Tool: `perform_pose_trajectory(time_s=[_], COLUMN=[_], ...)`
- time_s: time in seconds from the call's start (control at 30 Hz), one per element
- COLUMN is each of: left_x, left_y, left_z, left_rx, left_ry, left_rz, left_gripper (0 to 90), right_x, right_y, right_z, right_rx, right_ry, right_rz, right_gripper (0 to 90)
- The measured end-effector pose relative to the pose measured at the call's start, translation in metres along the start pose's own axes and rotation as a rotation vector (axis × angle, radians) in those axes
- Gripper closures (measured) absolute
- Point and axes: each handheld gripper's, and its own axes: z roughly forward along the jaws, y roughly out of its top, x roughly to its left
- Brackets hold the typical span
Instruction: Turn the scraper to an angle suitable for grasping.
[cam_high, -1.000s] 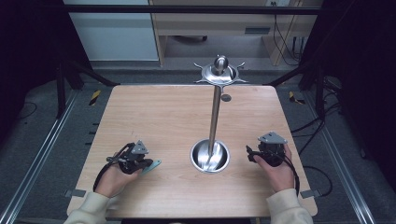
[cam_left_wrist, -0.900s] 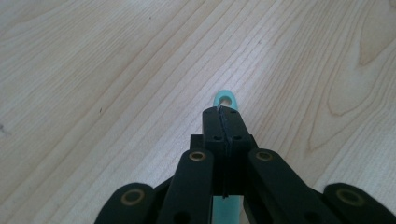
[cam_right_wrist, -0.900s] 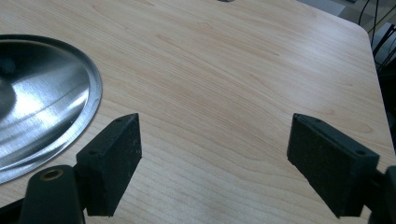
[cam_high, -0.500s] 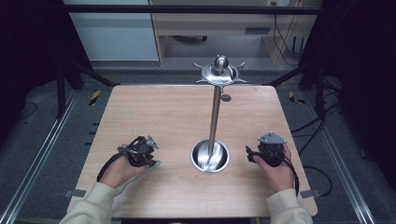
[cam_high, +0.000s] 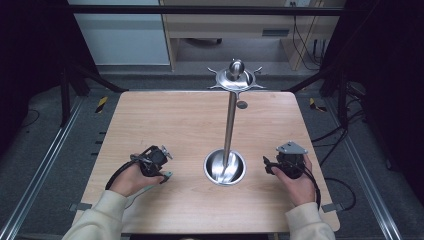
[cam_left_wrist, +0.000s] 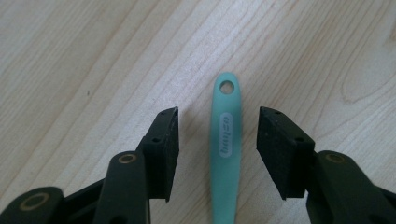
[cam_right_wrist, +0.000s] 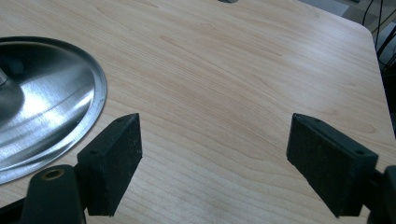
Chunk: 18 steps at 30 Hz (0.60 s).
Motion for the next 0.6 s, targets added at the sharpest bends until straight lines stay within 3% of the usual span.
perform_pose_trajectory(time_s=[0.13, 0.4, 0.6], left_x=[0.0004, -0.0008, 0.0023], left_y=[0.0003, 0.0041, 0.0030], left_z=[0.0009, 0.0047, 0.0061], left_rx=[0.007, 0.049, 0.048], left_ry=[-0.011, -0.023, -0.030], left_rz=[-0.009, 0.016, 0.001], left_gripper=[53.3, 60.2, 65.1], right_x=[0.0004, -0.0001, -0.0002], right_y=[0.0003, 0.0002, 0.0003], right_z=[-0.0006, -0.0008, -0.0008], right_rx=[-0.005, -0.006, -0.006], right_ry=[-0.001, 0.000, 0.000], right_rz=[-0.001, 0.006, 0.006], right_gripper=[18.4, 18.4, 18.4])
